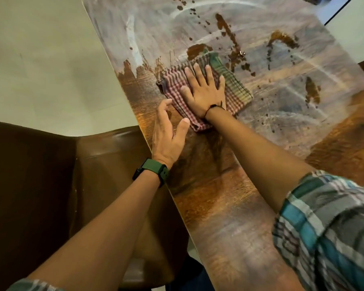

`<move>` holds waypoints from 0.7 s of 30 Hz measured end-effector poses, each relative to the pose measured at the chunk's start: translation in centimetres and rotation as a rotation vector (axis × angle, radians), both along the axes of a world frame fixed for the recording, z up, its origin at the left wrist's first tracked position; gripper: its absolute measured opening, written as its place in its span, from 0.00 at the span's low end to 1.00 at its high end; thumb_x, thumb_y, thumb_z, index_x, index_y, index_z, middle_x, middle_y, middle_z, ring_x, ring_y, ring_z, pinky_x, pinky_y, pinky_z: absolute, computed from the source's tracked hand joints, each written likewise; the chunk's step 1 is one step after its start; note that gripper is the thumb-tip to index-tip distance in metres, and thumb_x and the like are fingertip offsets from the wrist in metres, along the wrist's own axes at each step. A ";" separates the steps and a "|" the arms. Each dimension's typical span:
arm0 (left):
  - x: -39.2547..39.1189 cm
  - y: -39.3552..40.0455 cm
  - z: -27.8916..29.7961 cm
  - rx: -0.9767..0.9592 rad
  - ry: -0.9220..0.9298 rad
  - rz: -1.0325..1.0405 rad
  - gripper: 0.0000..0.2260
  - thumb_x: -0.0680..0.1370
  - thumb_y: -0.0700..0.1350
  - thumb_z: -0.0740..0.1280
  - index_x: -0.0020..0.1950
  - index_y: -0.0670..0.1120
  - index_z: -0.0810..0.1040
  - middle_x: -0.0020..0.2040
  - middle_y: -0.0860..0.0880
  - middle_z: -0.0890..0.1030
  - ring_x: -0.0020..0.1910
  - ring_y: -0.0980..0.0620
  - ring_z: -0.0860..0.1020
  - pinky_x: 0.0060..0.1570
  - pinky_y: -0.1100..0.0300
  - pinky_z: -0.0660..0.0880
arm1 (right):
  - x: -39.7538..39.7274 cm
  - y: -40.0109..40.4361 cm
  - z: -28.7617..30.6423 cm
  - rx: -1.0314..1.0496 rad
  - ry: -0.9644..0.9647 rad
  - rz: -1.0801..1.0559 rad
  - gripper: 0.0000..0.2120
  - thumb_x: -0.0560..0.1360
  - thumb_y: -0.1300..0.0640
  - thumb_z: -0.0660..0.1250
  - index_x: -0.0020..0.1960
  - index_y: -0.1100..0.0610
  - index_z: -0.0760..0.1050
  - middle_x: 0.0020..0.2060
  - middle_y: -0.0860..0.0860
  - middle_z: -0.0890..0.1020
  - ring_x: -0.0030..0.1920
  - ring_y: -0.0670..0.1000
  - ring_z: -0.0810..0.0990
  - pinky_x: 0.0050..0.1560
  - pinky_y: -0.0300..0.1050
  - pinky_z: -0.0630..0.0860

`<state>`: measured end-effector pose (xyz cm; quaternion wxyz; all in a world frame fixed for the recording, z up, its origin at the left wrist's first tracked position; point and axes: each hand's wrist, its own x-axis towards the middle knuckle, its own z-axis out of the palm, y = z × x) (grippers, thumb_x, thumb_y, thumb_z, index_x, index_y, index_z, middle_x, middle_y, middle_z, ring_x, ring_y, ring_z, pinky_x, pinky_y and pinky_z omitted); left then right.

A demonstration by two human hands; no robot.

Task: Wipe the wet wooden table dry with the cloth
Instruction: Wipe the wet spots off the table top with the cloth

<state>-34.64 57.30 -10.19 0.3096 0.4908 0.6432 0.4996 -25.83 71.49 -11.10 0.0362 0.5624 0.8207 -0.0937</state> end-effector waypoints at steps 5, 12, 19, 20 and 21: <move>0.2 0.9 0.5 0.013 0.107 -0.077 0.25 0.75 0.53 0.58 0.68 0.41 0.62 0.67 0.43 0.67 0.65 0.53 0.65 0.67 0.55 0.62 | 5.6 -11.8 -0.6 0.029 -0.032 0.039 0.30 0.77 0.38 0.37 0.76 0.46 0.38 0.77 0.48 0.44 0.76 0.53 0.39 0.72 0.62 0.38; 0.4 4.7 0.8 0.004 0.093 -0.111 0.24 0.75 0.53 0.58 0.68 0.42 0.62 0.66 0.43 0.69 0.63 0.48 0.68 0.63 0.50 0.66 | 10.6 -19.3 -0.3 0.090 -0.027 0.145 0.29 0.78 0.38 0.46 0.76 0.48 0.54 0.76 0.49 0.54 0.76 0.55 0.49 0.70 0.64 0.45; 0.3 4.5 -0.1 0.044 -0.048 0.010 0.25 0.75 0.50 0.59 0.69 0.41 0.62 0.68 0.44 0.68 0.66 0.52 0.66 0.64 0.64 0.61 | 6.4 -7.5 -0.7 0.051 -0.012 0.277 0.32 0.75 0.36 0.41 0.76 0.46 0.52 0.75 0.43 0.47 0.76 0.52 0.43 0.71 0.64 0.39; 0.3 4.5 -0.2 0.049 -0.055 0.007 0.26 0.74 0.52 0.59 0.69 0.41 0.62 0.68 0.44 0.67 0.67 0.52 0.66 0.65 0.65 0.61 | 5.8 -5.3 -0.9 0.055 -0.023 0.307 0.32 0.74 0.35 0.40 0.76 0.45 0.50 0.76 0.43 0.46 0.76 0.51 0.42 0.71 0.63 0.39; 0.2 4.6 -0.3 0.055 -0.073 0.009 0.27 0.74 0.54 0.59 0.69 0.41 0.62 0.68 0.44 0.67 0.66 0.52 0.66 0.65 0.66 0.61 | 5.2 -3.0 -0.9 0.056 -0.033 0.320 0.32 0.74 0.35 0.39 0.76 0.44 0.48 0.76 0.44 0.46 0.76 0.50 0.42 0.70 0.63 0.38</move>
